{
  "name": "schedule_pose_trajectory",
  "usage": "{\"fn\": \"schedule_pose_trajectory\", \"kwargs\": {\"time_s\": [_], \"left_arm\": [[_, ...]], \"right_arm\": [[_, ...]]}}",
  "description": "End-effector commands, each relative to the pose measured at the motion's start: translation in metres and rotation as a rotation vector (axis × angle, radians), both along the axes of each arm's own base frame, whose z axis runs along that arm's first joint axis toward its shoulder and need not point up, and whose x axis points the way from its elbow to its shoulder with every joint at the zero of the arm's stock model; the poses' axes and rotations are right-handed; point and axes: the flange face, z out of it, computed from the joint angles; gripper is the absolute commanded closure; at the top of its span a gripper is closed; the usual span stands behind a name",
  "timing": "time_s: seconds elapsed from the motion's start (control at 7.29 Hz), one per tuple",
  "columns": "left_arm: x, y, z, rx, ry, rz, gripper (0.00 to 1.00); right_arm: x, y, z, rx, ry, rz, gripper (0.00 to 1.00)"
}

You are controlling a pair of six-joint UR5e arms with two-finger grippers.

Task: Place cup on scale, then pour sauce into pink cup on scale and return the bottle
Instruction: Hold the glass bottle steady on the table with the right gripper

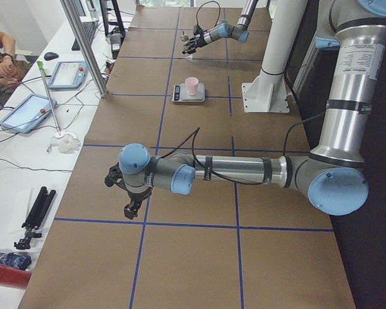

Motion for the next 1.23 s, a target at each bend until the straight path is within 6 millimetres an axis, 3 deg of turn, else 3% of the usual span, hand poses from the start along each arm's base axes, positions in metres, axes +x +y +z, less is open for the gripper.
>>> {"fn": "schedule_pose_trajectory", "kwargs": {"time_s": [0.0, 0.41, 0.69, 0.96, 1.1], "left_arm": [[-0.0003, -0.0009, -0.0011, 0.002, 0.0, -0.001, 0.0], [0.0006, -0.0023, -0.0028, 0.005, 0.0, 0.001, 0.0], [0.0006, -0.0044, -0.0053, 0.01, -0.001, 0.001, 0.0], [0.0007, -0.0051, -0.0062, 0.011, 0.0, 0.001, 0.0], [0.0007, -0.0051, -0.0062, 0.011, 0.0, 0.001, 0.0]], "right_arm": [[-0.0015, 0.0018, 0.001, -0.007, -0.003, -0.011, 1.0], [-0.0019, 0.002, 0.0008, -0.013, -0.004, -0.022, 1.0], [-0.0024, 0.0027, 0.0001, -0.013, -0.005, -0.025, 0.86], [-0.002, 0.0025, 0.0019, -0.018, -0.003, -0.029, 0.61], [-0.0023, 0.0025, 0.0027, -0.019, -0.002, -0.03, 0.53]]}}
